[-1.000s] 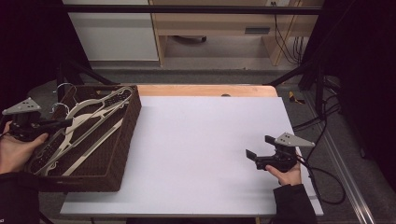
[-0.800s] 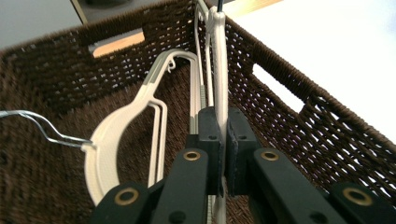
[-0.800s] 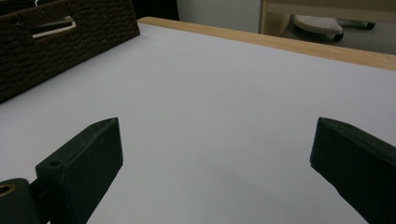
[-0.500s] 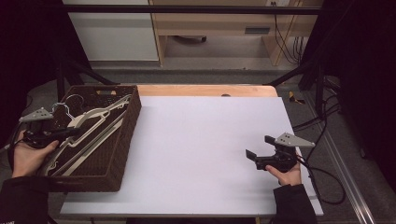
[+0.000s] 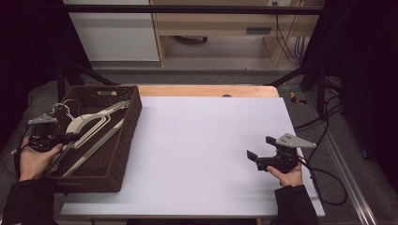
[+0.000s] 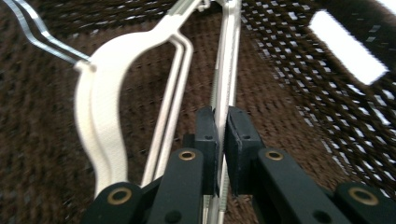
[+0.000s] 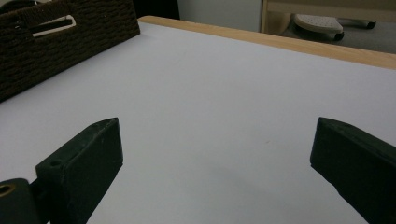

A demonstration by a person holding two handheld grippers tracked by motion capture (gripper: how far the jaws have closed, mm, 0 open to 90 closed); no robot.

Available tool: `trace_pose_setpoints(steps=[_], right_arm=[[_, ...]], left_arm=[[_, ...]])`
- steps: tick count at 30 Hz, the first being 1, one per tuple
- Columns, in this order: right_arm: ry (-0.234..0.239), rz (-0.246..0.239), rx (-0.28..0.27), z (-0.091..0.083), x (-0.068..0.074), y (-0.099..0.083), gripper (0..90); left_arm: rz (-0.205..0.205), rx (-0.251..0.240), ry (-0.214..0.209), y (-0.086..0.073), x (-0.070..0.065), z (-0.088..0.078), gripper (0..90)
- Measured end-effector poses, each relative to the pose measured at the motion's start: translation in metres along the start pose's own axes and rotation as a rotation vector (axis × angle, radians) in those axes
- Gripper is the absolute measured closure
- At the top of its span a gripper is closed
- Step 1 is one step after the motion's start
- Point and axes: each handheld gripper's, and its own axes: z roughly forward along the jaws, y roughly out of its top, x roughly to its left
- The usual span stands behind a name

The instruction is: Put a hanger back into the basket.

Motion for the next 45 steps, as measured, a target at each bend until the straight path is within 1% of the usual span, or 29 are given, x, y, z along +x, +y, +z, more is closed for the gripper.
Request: trace_pose_setpoints(steps=[1, 2, 3, 4, 6, 7, 8, 11, 12, 13, 14, 16, 18, 19, 20, 21, 22, 24, 25, 27, 29, 30, 32, 33, 34, 36, 38, 40, 45], right_arm=[[-0.001, -0.003, 0.0, 0.0, 0.0, 0.0, 2.9], [-0.002, -0.004, 0.0, 0.0, 0.0, 0.0, 3.0], [-0.001, -0.004, 0.001, 0.0, 0.001, 0.0, 3.0], [0.0, -0.004, 0.0, 0.0, 0.001, -0.001, 2.9], [0.004, -0.007, 0.004, 0.0, 0.001, -0.001, 3.0], [0.006, -0.006, 0.004, 0.001, 0.001, -0.001, 2.9], [0.008, -0.004, 0.003, 0.001, 0.001, -0.001, 2.9], [0.003, 0.001, 0.006, 0.002, 0.001, -0.001, 2.9], [0.003, -0.001, 0.006, 0.003, 0.001, -0.001, 3.0], [0.003, -0.001, 0.007, 0.003, 0.001, -0.001, 2.9], [0.004, 0.0, 0.005, 0.003, 0.002, -0.001, 2.9], [0.006, 0.002, 0.004, 0.002, 0.002, -0.001, 2.9], [0.005, 0.003, 0.002, 0.001, 0.001, -0.001, 2.9], [0.008, 0.009, 0.002, 0.001, 0.001, -0.001, 3.0], [0.011, 0.006, 0.0, 0.001, 0.001, -0.001, 2.9], [0.008, 0.001, 0.003, 0.0, 0.001, -0.001, 2.9], [0.004, 0.001, -0.003, 0.0, 0.001, -0.001, 3.0], [0.001, 0.004, -0.01, -0.001, 0.001, 0.0, 3.0], [0.001, 0.01, -0.013, -0.002, 0.001, 0.0, 2.9], [0.0, 0.011, -0.023, -0.003, 0.001, 0.0, 3.0], [0.001, 0.016, -0.03, -0.003, 0.002, 0.0, 3.0], [0.002, 0.014, -0.032, -0.004, 0.002, 0.0, 3.0], [0.001, 0.014, -0.034, -0.005, 0.002, 0.0, 2.9], [0.006, 0.015, -0.035, -0.006, 0.002, 0.0, 2.9], [0.002, 0.017, -0.043, -0.007, 0.002, 0.001, 2.9], [0.001, 0.017, -0.05, -0.008, 0.002, 0.001, 2.8], [0.002, 0.016, -0.056, -0.01, 0.001, 0.001, 2.8], [0.002, 0.015, -0.063, -0.011, 0.001, 0.002, 2.9], [0.015, 0.005, -0.077, -0.013, 0.002, 0.002, 2.7]], left_arm=[[-0.004, 0.008, 0.026, 0.001, 0.0, 0.001, 82.8], [-0.011, 0.011, 0.039, 0.001, -0.001, 0.001, 82.2], [-0.013, 0.018, 0.074, 0.002, -0.001, 0.002, 81.6], [-0.002, 0.041, 0.101, 0.002, 0.0, 0.001, 79.9], [0.0, 0.056, 0.147, 0.001, -0.001, 0.002, 72.4], [-0.004, 0.066, 0.172, 0.0, -0.001, 0.002, 70.7], [-0.005, 0.073, 0.179, 0.0, -0.001, 0.002, 69.5], [-0.043, 0.088, 0.209, -0.002, 0.002, 0.002, 63.8], [-0.059, 0.087, 0.211, -0.002, 0.002, 0.002, 60.0], [-0.068, 0.09, 0.213, -0.003, 0.004, 0.001, 59.0], [-0.084, 0.081, 0.2, -0.003, 0.004, 0.0, 59.5], [-0.092, 0.065, 0.182, -0.003, 0.002, -0.003, 56.5], [-0.073, 0.041, 0.188, -0.002, -0.001, -0.008, 52.9], [-0.078, 0.008, 0.177, -0.001, -0.004, -0.011, 51.6], [-0.078, -0.011, 0.165, 0.0, -0.006, -0.014, 49.7], [-0.077, -0.058, 0.145, 0.001, -0.011, -0.018, 48.0], [-0.071, -0.089, 0.134, 0.001, -0.015, -0.021, 45.0], [-0.053, -0.168, 0.084, 0.002, -0.028, -0.028, 39.6], [-0.033, -0.21, 0.059, 0.002, -0.036, -0.032, 36.6], [-0.017, -0.262, 0.033, 0.003, -0.049, -0.036, 28.6], [-0.008, -0.304, -0.016, 0.003, -0.062, -0.041, 21.2], [-0.001, -0.321, -0.031, 0.003, -0.067, -0.042, 18.9], [0.031, -0.364, -0.061, 0.003, -0.082, -0.046, 14.3], [0.045, -0.394, -0.084, 0.002, -0.092, -0.048, 12.4], [0.051, -0.404, -0.092, 0.001, -0.095, -0.048, 9.7], [0.06, -0.431, -0.136, 0.0, -0.109, -0.048, 5.4], [0.064, -0.446, -0.165, -0.001, -0.119, -0.045, 4.0], [0.067, -0.434, -0.177, -0.002, -0.127, -0.04, 3.2], [0.081, -0.439, -0.201, -0.006, -0.143, -0.029, 2.9]])
